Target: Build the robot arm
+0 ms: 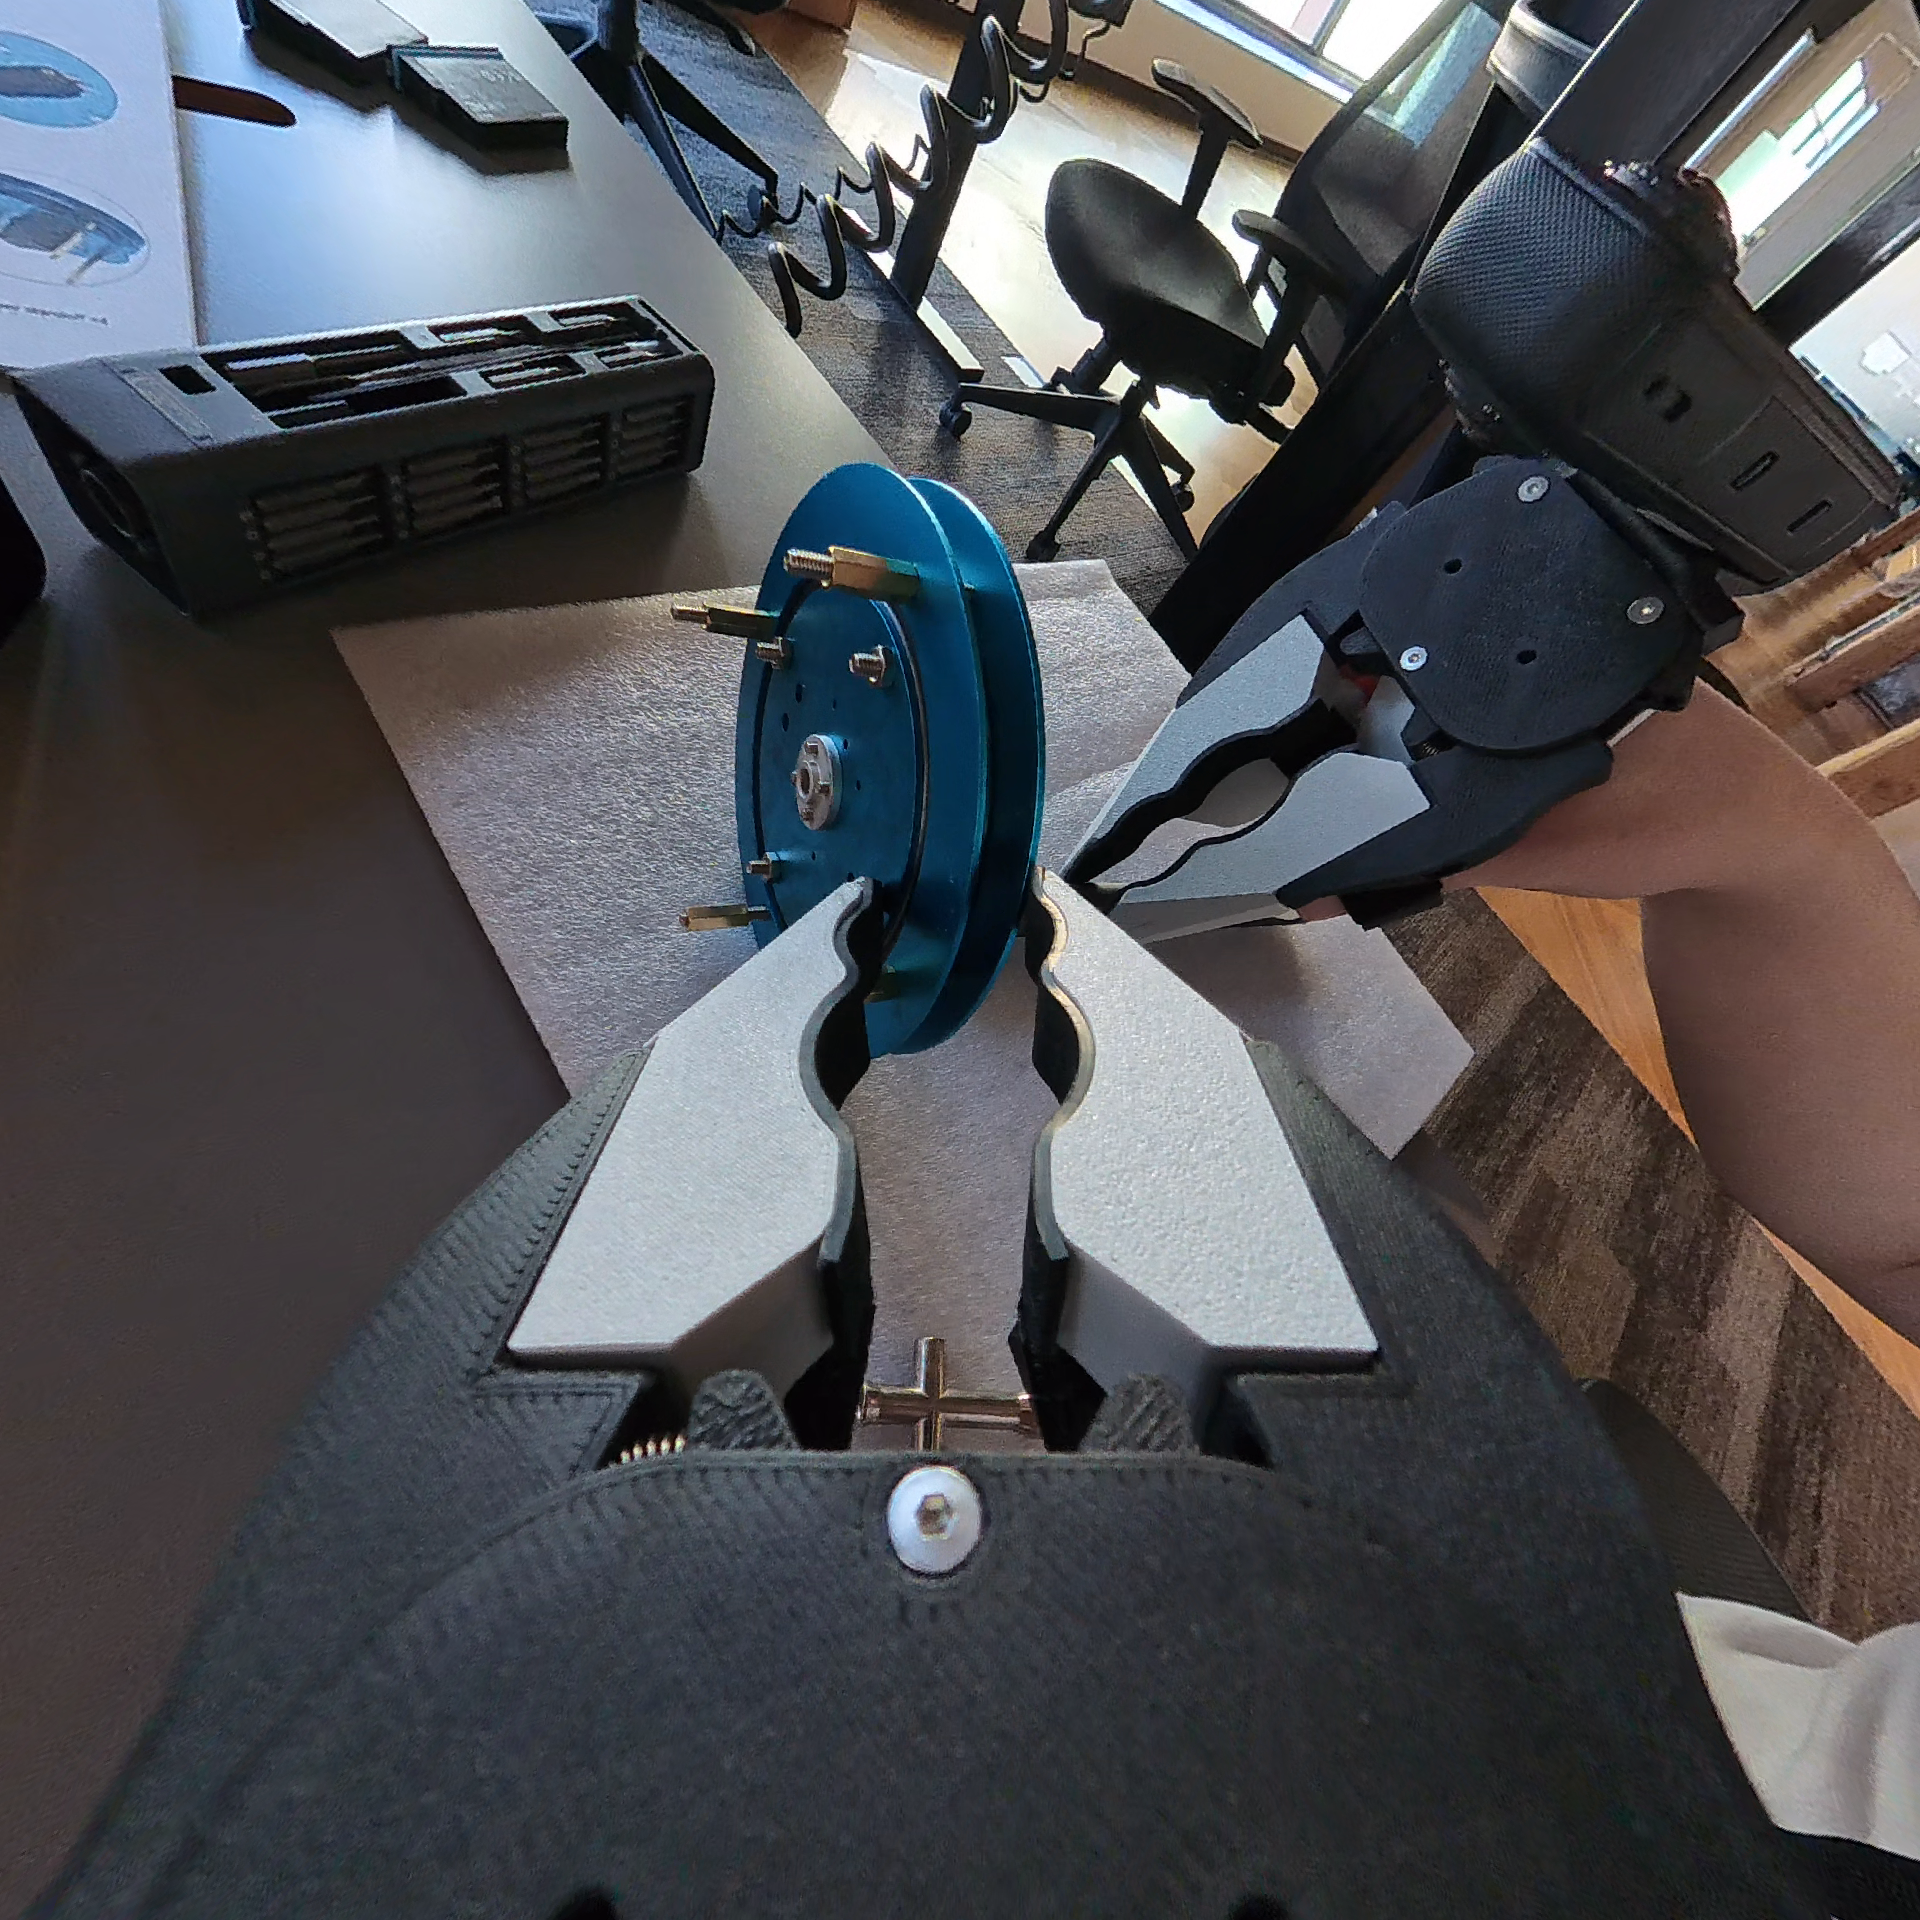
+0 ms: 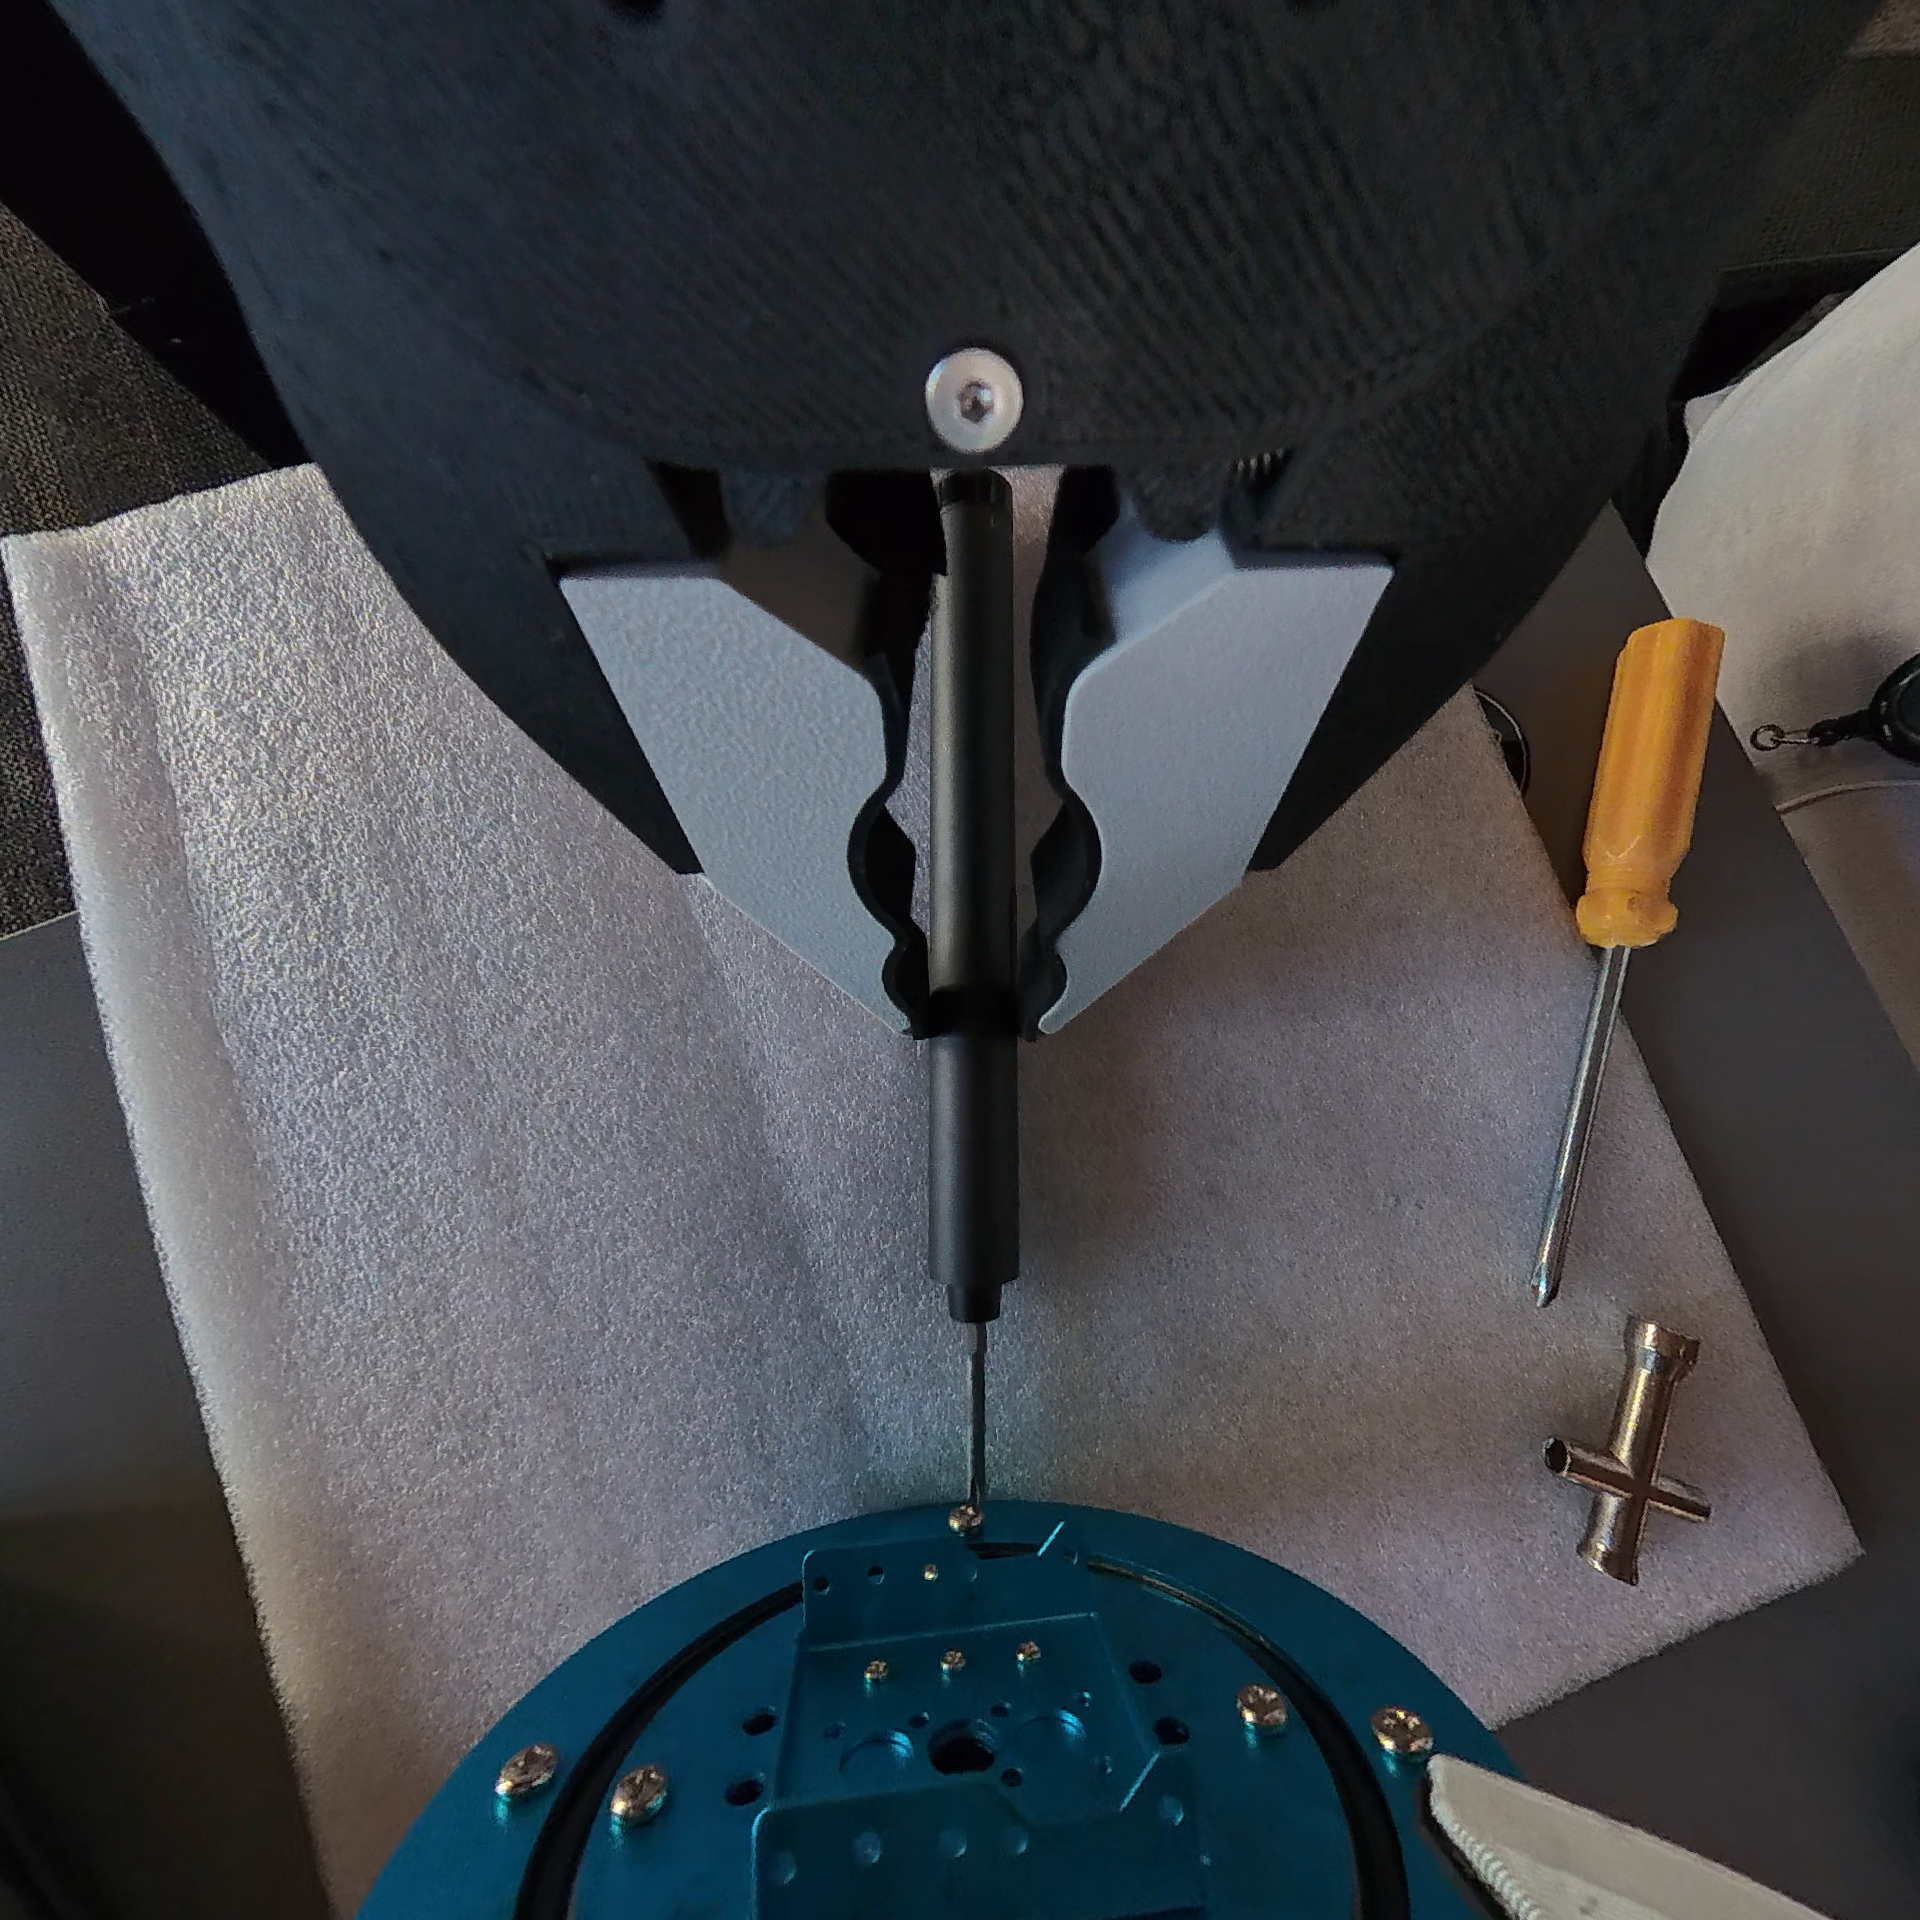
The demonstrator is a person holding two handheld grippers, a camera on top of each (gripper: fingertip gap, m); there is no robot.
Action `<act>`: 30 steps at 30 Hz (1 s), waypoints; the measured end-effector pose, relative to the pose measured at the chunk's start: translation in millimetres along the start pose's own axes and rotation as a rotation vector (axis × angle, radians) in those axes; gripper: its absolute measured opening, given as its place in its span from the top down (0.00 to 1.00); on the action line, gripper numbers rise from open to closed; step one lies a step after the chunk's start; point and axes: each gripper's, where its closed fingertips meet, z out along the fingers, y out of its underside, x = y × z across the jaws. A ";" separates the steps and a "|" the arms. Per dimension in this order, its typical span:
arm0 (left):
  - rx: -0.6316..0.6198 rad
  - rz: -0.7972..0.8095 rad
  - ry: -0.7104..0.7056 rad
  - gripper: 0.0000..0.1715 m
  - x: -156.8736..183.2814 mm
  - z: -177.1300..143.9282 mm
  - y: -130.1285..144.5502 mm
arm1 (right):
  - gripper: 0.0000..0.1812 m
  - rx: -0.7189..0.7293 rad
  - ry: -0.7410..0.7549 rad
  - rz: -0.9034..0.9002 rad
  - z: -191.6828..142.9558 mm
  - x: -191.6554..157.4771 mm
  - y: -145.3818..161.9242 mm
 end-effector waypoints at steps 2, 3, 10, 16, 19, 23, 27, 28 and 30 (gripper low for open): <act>-0.002 0.002 0.001 0.85 -0.2 -0.1 -0.2 | 0.92 0.000 0.002 -0.006 -0.4 0.6 0.6; -0.004 0.004 0.002 0.85 -0.4 -0.3 -0.2 | 0.92 -0.001 0.003 -0.005 -0.6 1.0 0.9; -0.012 0.012 0.010 0.85 -2.4 -1.6 -0.9 | 0.92 -0.010 0.010 -0.017 -1.8 3.2 3.0; -0.018 0.026 0.010 0.86 -3.0 -2.3 -0.6 | 0.92 -0.010 0.011 -0.033 -2.1 4.6 3.3; -0.024 0.035 0.012 0.86 -2.9 -2.0 -0.8 | 0.92 -0.007 0.015 -0.056 -2.0 4.9 2.9; -0.040 0.049 0.012 0.86 -2.3 -0.9 -1.4 | 0.92 0.001 0.034 -0.081 -1.9 6.1 1.8; -0.049 0.061 0.009 0.86 -1.6 0.0 -1.9 | 0.92 0.014 0.038 -0.087 -1.2 7.1 -0.3; -0.052 0.066 0.009 0.86 -1.3 0.3 -1.7 | 0.92 0.018 0.037 -0.089 -1.0 7.1 -1.0; -0.057 0.074 0.010 0.86 -0.6 0.6 -1.3 | 0.92 0.023 0.036 -0.094 -0.4 7.2 -2.3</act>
